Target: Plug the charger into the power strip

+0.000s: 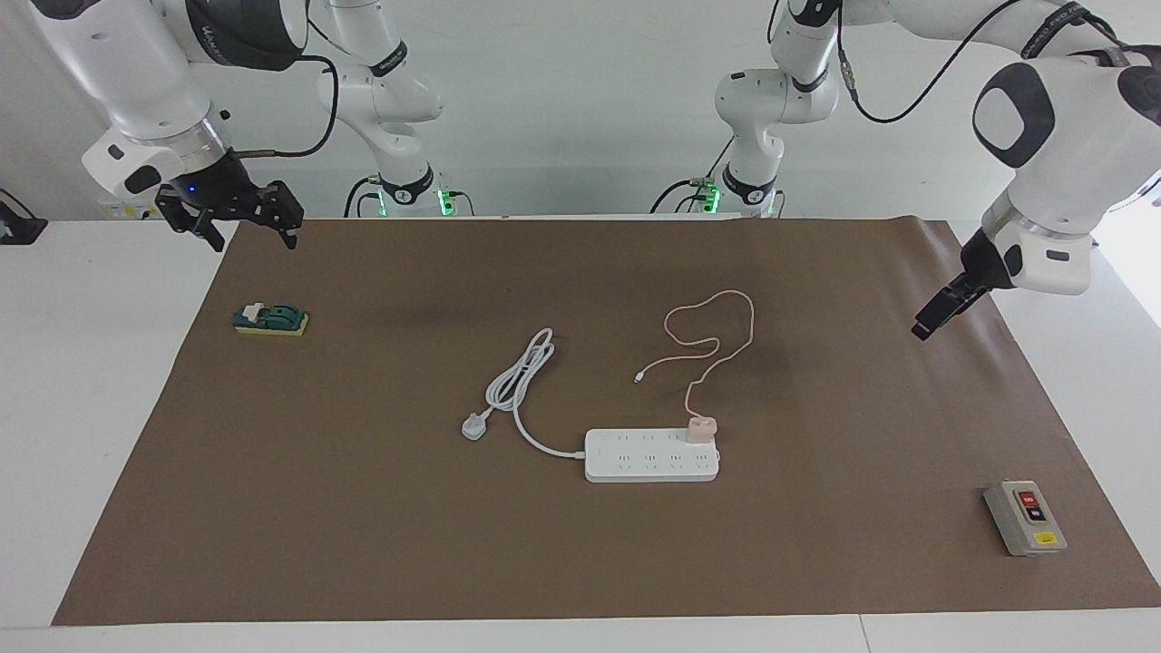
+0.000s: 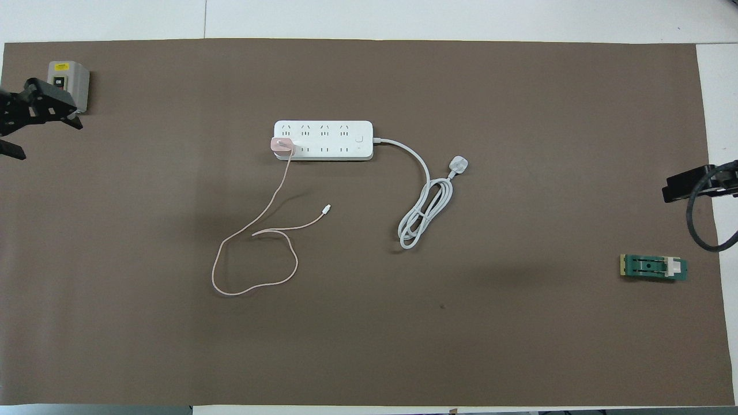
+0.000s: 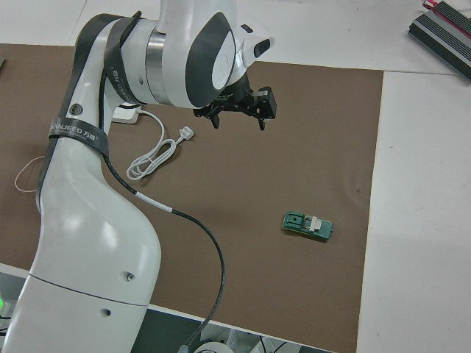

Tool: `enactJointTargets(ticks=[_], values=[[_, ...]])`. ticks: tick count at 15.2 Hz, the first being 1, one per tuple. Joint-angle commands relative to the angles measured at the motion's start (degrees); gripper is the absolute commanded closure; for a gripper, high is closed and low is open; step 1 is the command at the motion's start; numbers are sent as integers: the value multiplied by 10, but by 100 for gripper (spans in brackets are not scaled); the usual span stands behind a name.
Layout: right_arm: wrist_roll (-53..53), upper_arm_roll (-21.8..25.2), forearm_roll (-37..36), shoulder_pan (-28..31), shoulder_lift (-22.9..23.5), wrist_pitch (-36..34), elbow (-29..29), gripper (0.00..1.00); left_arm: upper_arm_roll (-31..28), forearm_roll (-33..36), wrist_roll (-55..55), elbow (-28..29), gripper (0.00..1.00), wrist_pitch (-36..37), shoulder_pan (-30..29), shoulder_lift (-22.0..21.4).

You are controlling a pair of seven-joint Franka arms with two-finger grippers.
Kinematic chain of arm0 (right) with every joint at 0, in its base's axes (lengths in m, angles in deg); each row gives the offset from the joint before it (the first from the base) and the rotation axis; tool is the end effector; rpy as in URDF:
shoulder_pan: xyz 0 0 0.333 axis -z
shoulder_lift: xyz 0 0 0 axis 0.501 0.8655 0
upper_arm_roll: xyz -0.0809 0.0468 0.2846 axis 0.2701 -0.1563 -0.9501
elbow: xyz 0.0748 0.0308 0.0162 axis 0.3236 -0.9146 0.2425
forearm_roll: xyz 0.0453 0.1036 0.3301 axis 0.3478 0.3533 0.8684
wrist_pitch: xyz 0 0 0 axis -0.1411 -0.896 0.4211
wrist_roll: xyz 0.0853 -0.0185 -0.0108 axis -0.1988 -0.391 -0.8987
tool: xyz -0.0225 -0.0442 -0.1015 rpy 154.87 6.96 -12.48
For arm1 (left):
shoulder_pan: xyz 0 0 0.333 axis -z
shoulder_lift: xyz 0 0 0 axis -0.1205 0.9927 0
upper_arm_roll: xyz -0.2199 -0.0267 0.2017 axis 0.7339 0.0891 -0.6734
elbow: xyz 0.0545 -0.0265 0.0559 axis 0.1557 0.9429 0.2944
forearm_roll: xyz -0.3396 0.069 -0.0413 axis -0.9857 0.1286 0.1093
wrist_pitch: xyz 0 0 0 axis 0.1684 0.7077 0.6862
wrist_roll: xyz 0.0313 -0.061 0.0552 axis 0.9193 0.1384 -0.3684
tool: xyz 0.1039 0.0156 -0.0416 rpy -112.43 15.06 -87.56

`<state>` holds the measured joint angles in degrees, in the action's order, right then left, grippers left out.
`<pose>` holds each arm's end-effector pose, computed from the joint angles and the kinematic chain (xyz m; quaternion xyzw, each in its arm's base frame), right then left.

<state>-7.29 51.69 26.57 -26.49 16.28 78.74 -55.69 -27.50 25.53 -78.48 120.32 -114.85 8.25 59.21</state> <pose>0.4918 -0.0415 0.5871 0.9988 0.0241 -0.0386 0.0159 0.5707 0.0213 0.5574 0.9808 0.1950 -0.0047 0.0001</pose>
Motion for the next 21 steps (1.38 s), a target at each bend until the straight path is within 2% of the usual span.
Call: enactJointTargets(ticks=[1,3,7,9,12,15,21], values=[[-4,-6,-3,6,-6,-3,-2,0,5,5,93,74,0,8,-20,-77],[-4,-6,-3,6,-6,-3,-2,0,5,5,93,89,0,16,-19,-106],[-4,-6,-3,6,-6,-3,-2,0,12,3,85,80,0,19,1,-109],[-4,-6,-3,6,-6,-3,-3,0,14,0,93,105,0,30,7,-127],[-4,-6,-3,6,-6,-3,-3,0,17,0,113,111,0,29,36,-128],[-3,-6,-3,6,-6,-2,-4,0,17,0,221,120,0,38,41,-133],[-3,-6,-3,-1,-8,0,-7,0,17,0,227,121,0,46,41,-134]])
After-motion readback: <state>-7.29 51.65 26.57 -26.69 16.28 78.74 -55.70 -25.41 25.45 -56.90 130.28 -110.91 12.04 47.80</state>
